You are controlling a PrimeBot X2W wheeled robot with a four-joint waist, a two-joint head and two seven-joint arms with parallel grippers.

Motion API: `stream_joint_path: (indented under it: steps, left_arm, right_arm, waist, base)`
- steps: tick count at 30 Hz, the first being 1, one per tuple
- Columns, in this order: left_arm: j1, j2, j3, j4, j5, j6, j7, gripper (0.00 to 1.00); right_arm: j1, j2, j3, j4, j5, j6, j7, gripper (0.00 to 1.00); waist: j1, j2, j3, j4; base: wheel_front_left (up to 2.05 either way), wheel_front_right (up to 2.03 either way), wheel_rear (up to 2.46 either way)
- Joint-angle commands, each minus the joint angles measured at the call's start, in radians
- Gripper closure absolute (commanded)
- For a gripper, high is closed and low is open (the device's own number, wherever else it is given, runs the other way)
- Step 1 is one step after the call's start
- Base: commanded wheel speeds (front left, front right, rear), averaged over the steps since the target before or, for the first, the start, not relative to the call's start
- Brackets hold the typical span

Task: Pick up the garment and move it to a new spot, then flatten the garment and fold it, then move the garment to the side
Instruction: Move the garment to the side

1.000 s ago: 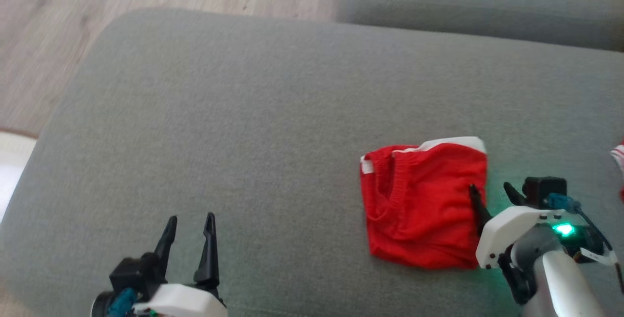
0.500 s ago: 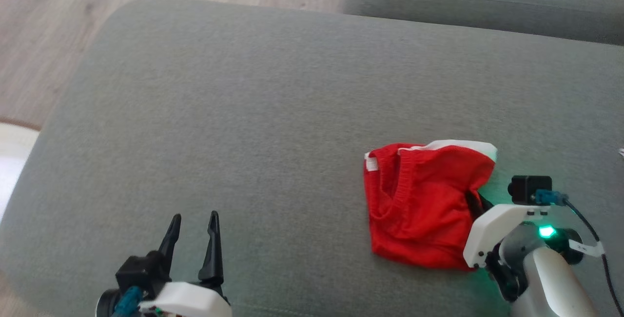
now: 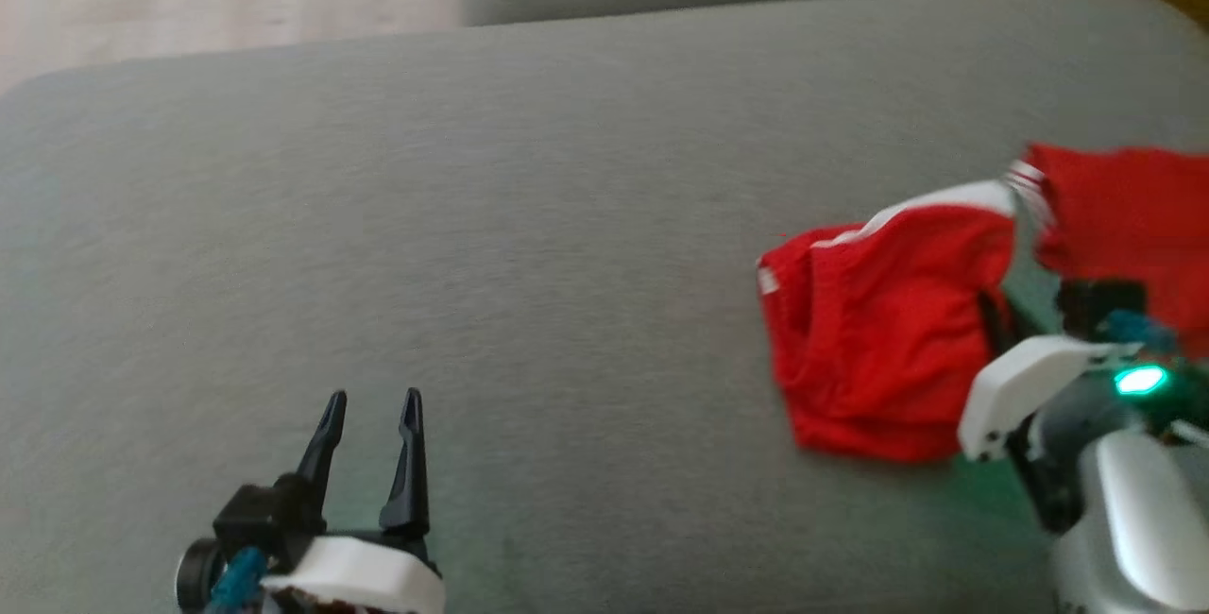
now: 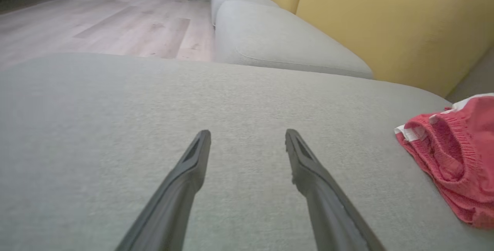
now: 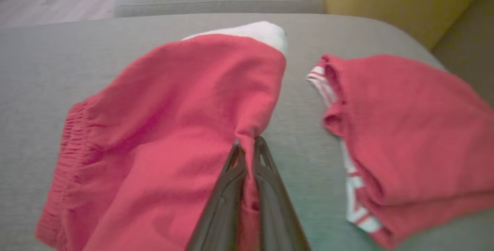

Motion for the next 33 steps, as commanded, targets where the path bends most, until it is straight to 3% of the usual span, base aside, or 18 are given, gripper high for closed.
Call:
stream_joint_path:
  steps: [1, 8, 12, 22, 33]
  left_arm:
    - [-0.074, 0.025, 0.039, -0.035, 0.016, 0.004, -0.002, 0.00]
    - [-0.126, 0.043, 0.018, -0.048, 0.045, -0.005, 0.033, 0.00]
    - [-0.139, 0.049, 0.016, -0.053, 0.048, -0.002, 0.046, 0.00]
    - [-0.126, 0.057, 0.017, -0.065, 0.046, 0.017, 0.053, 0.00]
    - [-0.123, 0.070, 0.023, -0.094, 0.048, 0.033, 0.054, 0.00]
  right_arm:
    - [-0.044, -0.031, 0.012, -0.075, -0.006, 0.003, 0.013, 1.00]
    - [-0.059, -0.044, 0.013, -0.146, 0.003, 0.003, 0.029, 1.00]
    - [-0.086, -0.033, 0.018, -0.130, 0.004, 0.003, 0.016, 1.00]
    - [-0.236, -0.068, 0.001, 0.010, -0.020, 0.003, -0.023, 1.00]
    - [-0.376, -0.199, -0.071, 0.149, -0.049, 0.003, -0.042, 1.00]
  waist:
    - [0.0000, 0.0000, 0.050, -0.142]
    - [0.0000, 0.0000, 0.092, -0.267]
    - [0.0000, 0.0000, 0.098, -0.278]
    - [0.0000, 0.0000, 0.090, -0.195]
    - [0.0000, 0.0000, 0.124, -0.115]
  base:
    - [0.00, 0.00, 0.00]
    - [0.00, 0.00, 0.00]
    - [0.00, 0.00, 0.00]
    - [0.00, 0.00, 0.00]
    - [0.00, 0.00, 0.00]
